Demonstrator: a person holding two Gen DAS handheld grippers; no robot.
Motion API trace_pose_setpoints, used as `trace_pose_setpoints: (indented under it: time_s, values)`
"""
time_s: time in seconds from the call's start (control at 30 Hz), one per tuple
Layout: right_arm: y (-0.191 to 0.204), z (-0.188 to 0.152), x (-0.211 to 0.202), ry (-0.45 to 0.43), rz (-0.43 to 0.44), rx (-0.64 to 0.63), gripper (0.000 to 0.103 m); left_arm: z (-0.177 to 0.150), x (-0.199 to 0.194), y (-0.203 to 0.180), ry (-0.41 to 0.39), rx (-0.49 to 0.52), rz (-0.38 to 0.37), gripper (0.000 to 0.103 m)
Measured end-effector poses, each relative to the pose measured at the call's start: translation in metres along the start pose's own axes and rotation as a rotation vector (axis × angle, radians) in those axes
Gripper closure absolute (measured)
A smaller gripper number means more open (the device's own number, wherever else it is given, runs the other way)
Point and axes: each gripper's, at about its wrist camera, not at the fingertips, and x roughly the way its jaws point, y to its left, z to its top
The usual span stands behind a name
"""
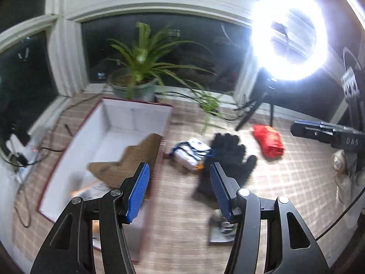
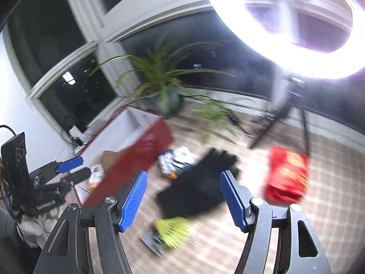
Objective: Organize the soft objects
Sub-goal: 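Move the open left tool to the red printed pouch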
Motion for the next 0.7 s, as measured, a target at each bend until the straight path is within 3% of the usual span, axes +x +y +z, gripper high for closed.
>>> trace_pose_setpoints:
  time_s: [0.17,0.4,0.47,0.5,0.53,0.7]
  values:
    - [-0.058,-0.029,-0.028,-0.027,-0.071,0.113,0.039,0.000,0.013,-0.030,0.021,0.033,-0.064,0.049]
    - [-0.123,-0.046,-0.031,0.005,-0.140,0.244,0.039,0.007,0.043,-0.083,0.062,0.058,-0.192,0.049]
    - [-0.143,-0.048,-0.027,0.008,-0.134,0.290,0.039,0.010,0.053,-0.096,0.077,0.054,-0.226,0.042]
    - [-0.151,-0.050,-0.026,0.004,-0.126,0.310,0.039,0.012,0.060,-0.103,0.084,0.048,-0.244,0.031]
    - [-0.158,-0.050,-0.024,0.004,-0.122,0.328,0.039,0.014,0.066,-0.110,0.091,0.041,-0.264,0.027]
    - [-0.198,-0.050,-0.009,0.004,-0.061,0.428,0.039,0.021,0.101,-0.142,0.152,0.032,-0.329,0.027]
